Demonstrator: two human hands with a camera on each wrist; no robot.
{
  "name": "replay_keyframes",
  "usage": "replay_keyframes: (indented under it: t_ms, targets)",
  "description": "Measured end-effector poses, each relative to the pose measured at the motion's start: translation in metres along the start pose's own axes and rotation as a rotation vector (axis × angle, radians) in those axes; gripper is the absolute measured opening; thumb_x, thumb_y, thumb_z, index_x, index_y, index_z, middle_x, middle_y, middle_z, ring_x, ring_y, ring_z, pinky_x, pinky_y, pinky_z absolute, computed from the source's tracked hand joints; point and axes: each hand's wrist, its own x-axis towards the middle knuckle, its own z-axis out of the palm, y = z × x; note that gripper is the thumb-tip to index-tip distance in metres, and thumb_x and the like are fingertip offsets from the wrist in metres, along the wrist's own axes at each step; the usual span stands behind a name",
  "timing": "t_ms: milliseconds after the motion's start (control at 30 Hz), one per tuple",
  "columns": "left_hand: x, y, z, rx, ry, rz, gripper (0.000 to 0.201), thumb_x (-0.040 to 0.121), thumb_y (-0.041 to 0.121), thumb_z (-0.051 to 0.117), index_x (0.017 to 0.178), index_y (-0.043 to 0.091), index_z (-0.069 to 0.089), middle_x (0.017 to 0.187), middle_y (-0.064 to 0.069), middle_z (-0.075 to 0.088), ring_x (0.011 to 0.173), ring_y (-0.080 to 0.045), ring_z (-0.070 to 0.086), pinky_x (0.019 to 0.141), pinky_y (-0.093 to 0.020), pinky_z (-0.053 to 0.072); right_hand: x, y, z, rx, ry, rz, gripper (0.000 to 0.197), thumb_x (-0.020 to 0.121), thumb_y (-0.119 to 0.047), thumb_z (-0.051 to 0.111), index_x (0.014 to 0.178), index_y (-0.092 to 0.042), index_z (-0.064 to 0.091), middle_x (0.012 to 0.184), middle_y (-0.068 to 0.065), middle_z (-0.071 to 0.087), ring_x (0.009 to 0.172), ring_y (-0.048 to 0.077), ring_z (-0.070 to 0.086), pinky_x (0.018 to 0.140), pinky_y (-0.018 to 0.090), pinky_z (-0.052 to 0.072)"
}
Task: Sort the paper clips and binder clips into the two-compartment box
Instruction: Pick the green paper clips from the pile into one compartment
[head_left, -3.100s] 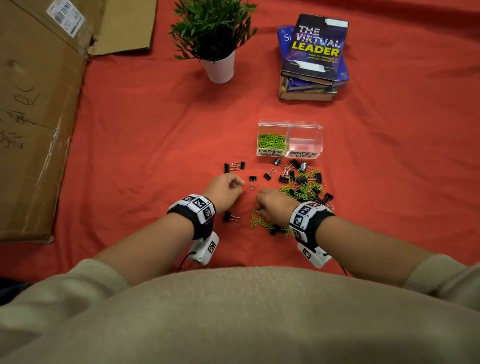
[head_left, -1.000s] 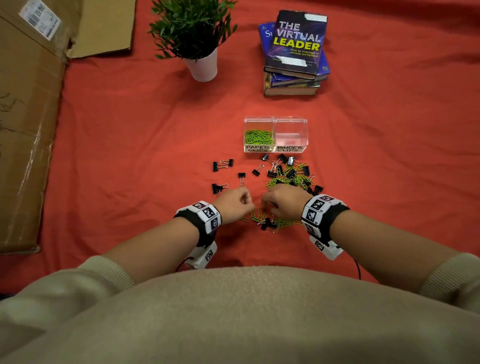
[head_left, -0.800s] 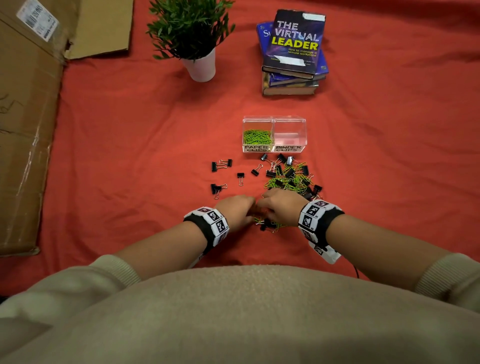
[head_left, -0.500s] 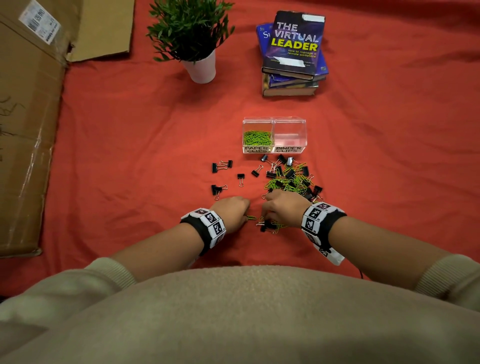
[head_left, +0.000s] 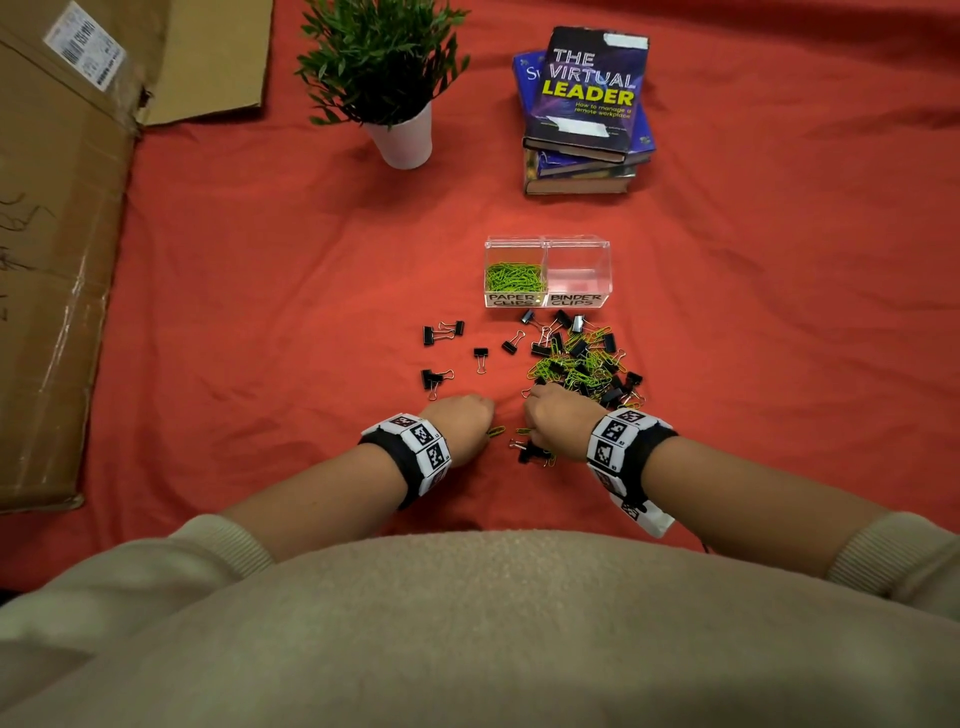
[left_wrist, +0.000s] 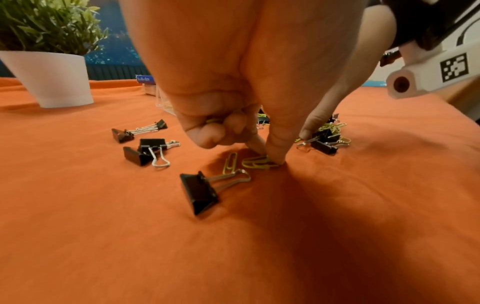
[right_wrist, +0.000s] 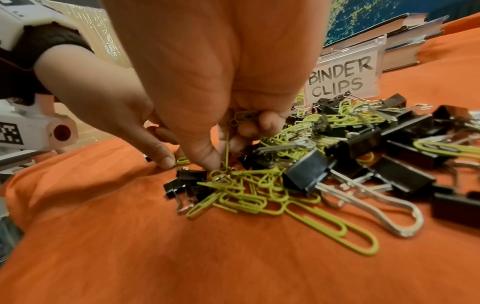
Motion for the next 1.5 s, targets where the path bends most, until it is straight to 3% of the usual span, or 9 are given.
replay_keyframes:
  t_ms: [367, 533, 667, 800, 900, 1067, 1233, 1333, 1500]
  targets:
    - [-0.003, -0.006, 0.004, -0.157, -0.003, 0.036, 0.024, 0.088, 0.020, 0.054, 0.105, 0.004, 0.050, 0.112, -0.016, 0.053, 0.104, -0.034, 0.054, 0.088, -0.038, 0.042, 0.001, -0.007, 0.003, 0.019, 0.042, -0.034, 0.025, 0.088, -0.011, 0.051, 0.112, -0.001, 0.053, 0.118, 0.015, 0.056, 0.109, 0.029, 0.054, 0.084, 0.035, 0.042]
    - [-0.006, -0.013, -0.003, -0.470, 0.103, -0.004, 0.007, 0.086, 0.012, 0.057, 0.088, 0.014, 0.050, 0.083, -0.004, 0.056, 0.079, -0.024, 0.052, 0.065, -0.026, 0.035, 0.001, 0.010, -0.007, 0.499, 0.172, 0.057, 0.018, 0.086, -0.005, 0.052, 0.103, -0.009, 0.059, 0.087, 0.007, 0.066, 0.068, 0.015, 0.057, 0.065, 0.027, 0.043]
    - [-0.002, -0.023, -0.006, -0.780, 0.122, -0.085, 0.015, 0.086, 0.008, 0.059, 0.090, 0.017, 0.047, 0.069, 0.006, 0.049, 0.064, -0.014, 0.046, 0.059, -0.026, 0.038, -0.001, 0.024, -0.027, 0.816, 0.177, 0.157, 0.025, 0.089, -0.010, 0.059, 0.112, -0.020, 0.059, 0.073, -0.007, 0.058, 0.061, 0.013, 0.052, 0.056, 0.023, 0.043]
    - [0.000, -0.026, -0.013, -1.073, 0.144, -0.208, 0.020, 0.089, 0.001, 0.043, 0.097, 0.018, 0.051, 0.064, 0.002, 0.045, 0.046, -0.011, 0.035, 0.043, -0.022, 0.029, 0.000, 0.027, -0.039, 1.286, 0.132, 0.246, 0.019, 0.090, 0.003, 0.046, 0.095, -0.007, 0.062, 0.071, 0.012, 0.057, 0.058, 0.020, 0.052, 0.056, 0.026, 0.045]
    - [-0.003, -0.029, -0.021, -1.148, 0.136, -0.254, 0.029, 0.091, 0.001, 0.032, 0.083, 0.017, 0.054, 0.061, 0.001, 0.044, 0.048, -0.012, 0.037, 0.040, -0.019, 0.028, 0.005, 0.024, -0.037, 1.497, 0.122, 0.266, 0.018, 0.087, 0.003, 0.042, 0.076, -0.003, 0.056, 0.068, 0.012, 0.052, 0.054, 0.020, 0.053, 0.050, 0.027, 0.041]
    - [-0.003, -0.035, -0.020, -1.175, 0.108, -0.353, 0.031, 0.086, -0.001, 0.031, 0.067, 0.014, 0.052, 0.056, -0.005, 0.045, 0.038, -0.013, 0.040, 0.038, -0.017, 0.028, 0.011, 0.009, -0.034, 1.225, 0.016, 0.219, 0.022, 0.091, -0.006, 0.045, 0.073, -0.006, 0.058, 0.067, 0.008, 0.058, 0.054, 0.017, 0.053, 0.047, 0.024, 0.040]
    - [-0.001, -0.030, -0.007, -0.757, 0.122, -0.297, 0.016, 0.086, 0.018, 0.055, 0.071, 0.019, 0.049, 0.064, 0.003, 0.052, 0.060, -0.016, 0.049, 0.054, -0.025, 0.037, 0.017, -0.014, -0.026, 0.786, -0.010, 0.140, 0.014, 0.087, -0.017, 0.057, 0.085, -0.009, 0.069, 0.067, 0.002, 0.061, 0.051, 0.011, 0.051, 0.050, 0.021, 0.041]
    - [0.001, -0.029, 0.001, -0.479, 0.094, -0.223, 0.010, 0.083, 0.022, 0.062, 0.087, 0.015, 0.056, 0.086, -0.006, 0.063, 0.083, -0.024, 0.058, 0.070, -0.029, 0.041, 0.020, -0.027, -0.017, 0.497, 0.003, 0.054, 0.012, 0.081, -0.021, 0.063, 0.085, -0.013, 0.071, 0.082, 0.005, 0.071, 0.071, 0.016, 0.062, 0.065, 0.025, 0.050]
    - [0.000, -0.031, 0.002, -0.403, 0.082, -0.202, 0.007, 0.086, 0.014, 0.057, 0.092, 0.012, 0.058, 0.101, -0.011, 0.066, 0.098, -0.028, 0.059, 0.076, -0.030, 0.042, 0.030, -0.043, -0.010, 0.244, 0.048, -0.043, 0.014, 0.082, -0.025, 0.064, 0.089, -0.014, 0.064, 0.095, 0.009, 0.067, 0.089, 0.027, 0.062, 0.068, 0.031, 0.045]
